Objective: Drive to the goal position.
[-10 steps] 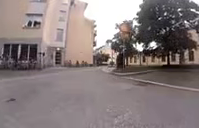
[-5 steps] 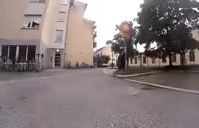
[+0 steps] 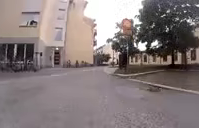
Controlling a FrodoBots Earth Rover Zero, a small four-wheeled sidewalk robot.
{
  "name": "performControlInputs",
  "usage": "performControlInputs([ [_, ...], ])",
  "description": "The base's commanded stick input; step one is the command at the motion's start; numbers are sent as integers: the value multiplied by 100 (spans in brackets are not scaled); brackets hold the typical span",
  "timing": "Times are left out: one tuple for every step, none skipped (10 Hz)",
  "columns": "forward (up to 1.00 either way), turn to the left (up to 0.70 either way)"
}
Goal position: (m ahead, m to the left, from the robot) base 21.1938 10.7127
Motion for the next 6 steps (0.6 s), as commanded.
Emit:
performControlInputs([
  [60, 0],
  [60, 0],
  [60, 0],
  [60, 0],
  [60, 0],
  [60, 0],
])
